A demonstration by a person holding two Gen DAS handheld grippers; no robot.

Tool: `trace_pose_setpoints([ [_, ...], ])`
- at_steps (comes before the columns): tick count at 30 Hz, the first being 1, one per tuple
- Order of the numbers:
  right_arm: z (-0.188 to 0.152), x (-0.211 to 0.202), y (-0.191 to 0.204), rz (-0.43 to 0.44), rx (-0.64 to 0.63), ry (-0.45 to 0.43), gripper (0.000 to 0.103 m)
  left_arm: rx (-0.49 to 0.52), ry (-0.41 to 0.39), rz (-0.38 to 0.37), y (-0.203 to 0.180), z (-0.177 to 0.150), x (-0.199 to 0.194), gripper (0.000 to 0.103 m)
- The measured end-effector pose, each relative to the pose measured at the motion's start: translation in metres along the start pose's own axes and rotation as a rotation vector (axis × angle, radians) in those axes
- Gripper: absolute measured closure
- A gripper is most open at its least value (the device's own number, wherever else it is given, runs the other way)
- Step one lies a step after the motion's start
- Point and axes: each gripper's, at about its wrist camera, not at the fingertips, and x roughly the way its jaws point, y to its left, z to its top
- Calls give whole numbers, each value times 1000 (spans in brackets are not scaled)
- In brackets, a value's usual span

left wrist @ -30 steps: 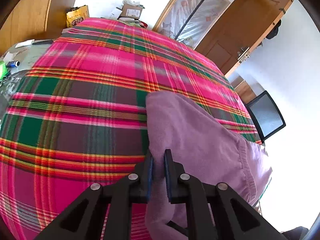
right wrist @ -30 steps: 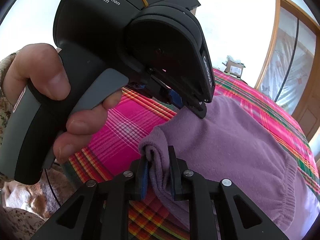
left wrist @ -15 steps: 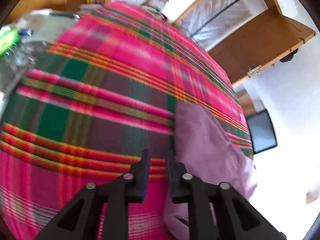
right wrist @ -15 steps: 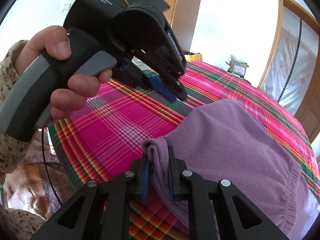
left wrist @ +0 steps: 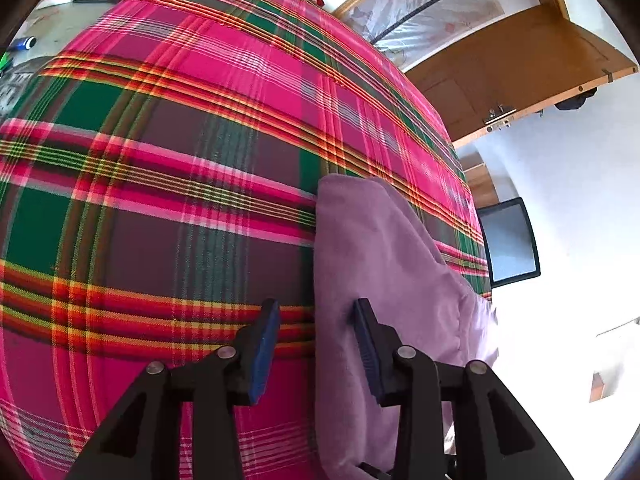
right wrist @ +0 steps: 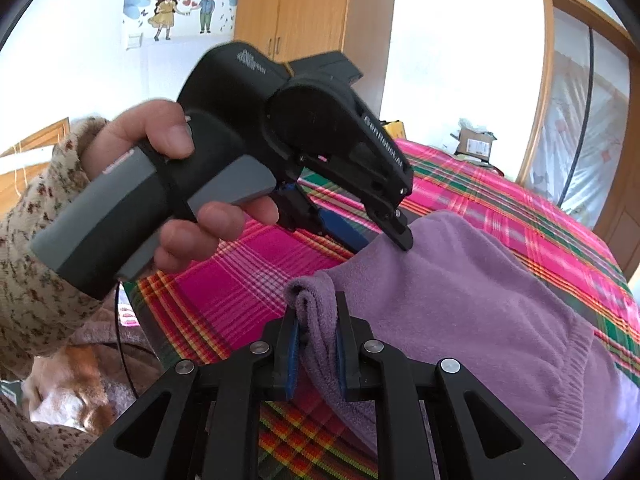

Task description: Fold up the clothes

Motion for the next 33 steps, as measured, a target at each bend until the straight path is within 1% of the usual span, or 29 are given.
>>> trace_pose_setpoints([
  [3,3,-6,2,2,1,-10,89,-39,23,-35,0,5,5,63],
  [4,4,-9,3,3,1,-12,89,-53,35,-58,0,6,8,63],
  [5,5,-7,1,4,2,-17,89,-59,47,-79,-1,6,11,63],
  [7,7,-8,-1,4,3,-24,89,-48,62,-96,-8,6,20,64],
  [9,6,-8,0,5,3,-21,89,-37,74,-100,-14,6,26,69],
  [10,5,-10,2,5,2,-19,89,-32,78,-95,-15,7,29,75],
  [11,4,-11,4,5,1,-16,89,-35,74,-94,-15,9,31,85],
  [14,6,-18,11,3,0,-10,89,-60,48,-146,-11,10,31,93],
  [19,13,-16,19,12,-9,4,89,-22,-37,-129,-12,6,19,94],
  [22,16,-12,23,18,-16,12,89,-42,-55,-144,-8,9,14,95],
  [24,20,-9,25,28,-28,5,89,-38,-73,-137,-8,11,7,95],
  [27,26,3,30,56,-51,3,89,-27,-104,-137,-1,9,-13,95],
  [30,35,10,38,92,-67,-6,89,-48,-119,-109,12,12,-23,95],
  [33,44,20,49,130,-87,-7,89,-86,-128,-102,24,14,-26,95],
])
